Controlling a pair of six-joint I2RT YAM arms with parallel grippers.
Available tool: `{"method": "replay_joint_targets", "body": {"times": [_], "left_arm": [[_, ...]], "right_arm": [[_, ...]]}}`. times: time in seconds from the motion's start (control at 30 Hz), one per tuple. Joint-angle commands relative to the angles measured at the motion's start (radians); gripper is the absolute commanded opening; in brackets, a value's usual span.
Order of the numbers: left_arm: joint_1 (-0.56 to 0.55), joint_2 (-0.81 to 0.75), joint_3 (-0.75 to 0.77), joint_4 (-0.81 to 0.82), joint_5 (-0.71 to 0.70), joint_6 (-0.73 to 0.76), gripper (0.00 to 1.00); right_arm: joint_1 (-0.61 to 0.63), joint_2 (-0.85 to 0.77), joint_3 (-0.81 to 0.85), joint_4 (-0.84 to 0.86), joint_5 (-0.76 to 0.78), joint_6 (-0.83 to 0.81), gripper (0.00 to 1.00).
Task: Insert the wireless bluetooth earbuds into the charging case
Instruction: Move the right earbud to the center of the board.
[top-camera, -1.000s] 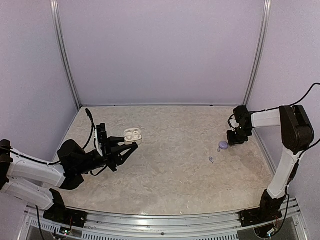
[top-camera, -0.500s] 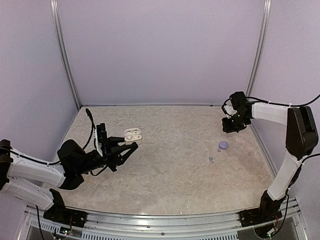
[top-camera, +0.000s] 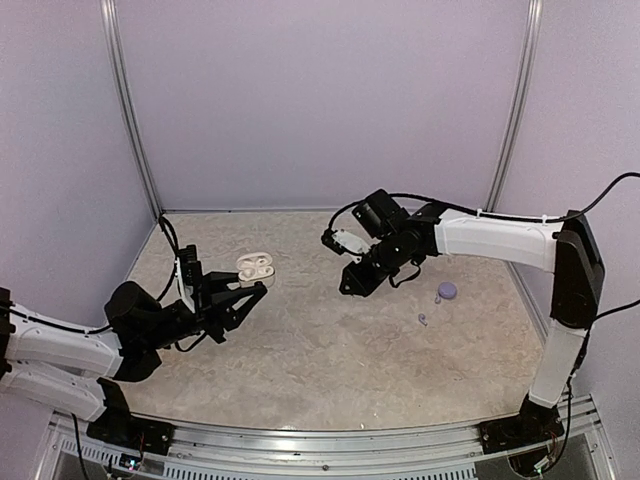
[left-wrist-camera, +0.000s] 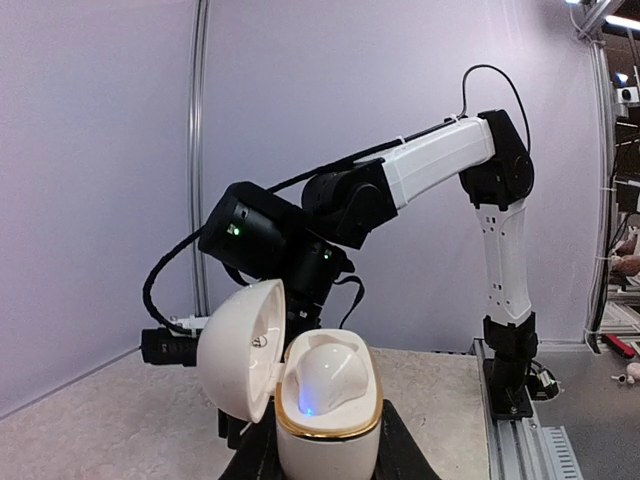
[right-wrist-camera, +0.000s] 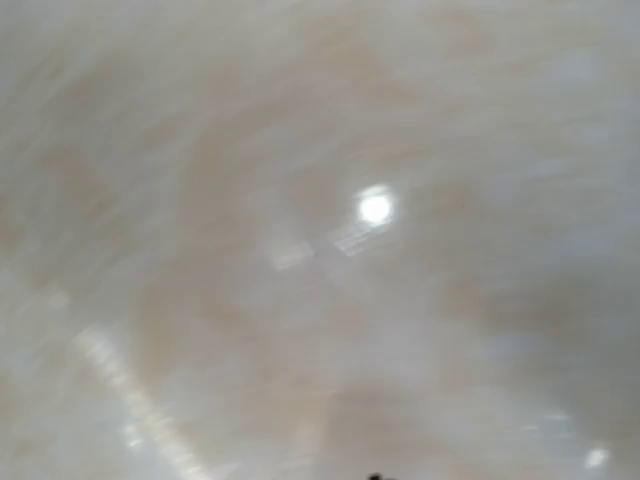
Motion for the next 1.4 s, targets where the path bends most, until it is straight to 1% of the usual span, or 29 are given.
{"method": "replay_joint_targets", "body": {"times": [0.0, 0.1, 0.43, 0.6, 0.67, 0.83, 0.97, 1.1, 1.37], "left_arm": [[0.009, -0.049, -0.016, -0.022, -0.016, 0.0, 0.04], [0.009, -0.07, -0.027, -0.027, -0.026, 0.0, 0.04], [0.009, -0.102, -0.041, -0.05, -0.031, 0.001, 0.04], [0.009, -0.102, -0.042, -0.051, -0.03, 0.002, 0.04], [0.009, -0.104, -0.044, -0.052, -0.033, 0.003, 0.04], [0.009, -0.102, -0.046, -0.052, -0.034, 0.007, 0.04], [0.009, -0.097, -0.046, -0.048, -0.032, 0.009, 0.04], [0.009, -0.095, -0.049, -0.043, -0.033, 0.009, 0.04], [0.009, -0.091, -0.06, -0.027, -0.034, 0.008, 0.04]], "right_arm": [[0.101, 0.044, -0.007, -0.096, -0.054, -0.02, 0.15], [0.154, 0.061, -0.041, -0.138, -0.044, -0.042, 0.15], [0.251, 0.098, -0.149, -0.223, -0.053, -0.035, 0.14], [0.266, 0.124, -0.154, -0.26, -0.07, -0.033, 0.14], [0.269, 0.131, -0.144, -0.28, -0.071, -0.003, 0.15], [0.311, 0.164, -0.114, -0.346, -0.009, 0.013, 0.16], [0.355, 0.206, -0.082, -0.41, 0.041, 0.035, 0.18], [0.393, 0.238, -0.049, -0.459, 0.062, 0.057, 0.28], [0.408, 0.269, 0.014, -0.513, 0.092, 0.072, 0.32]]}}
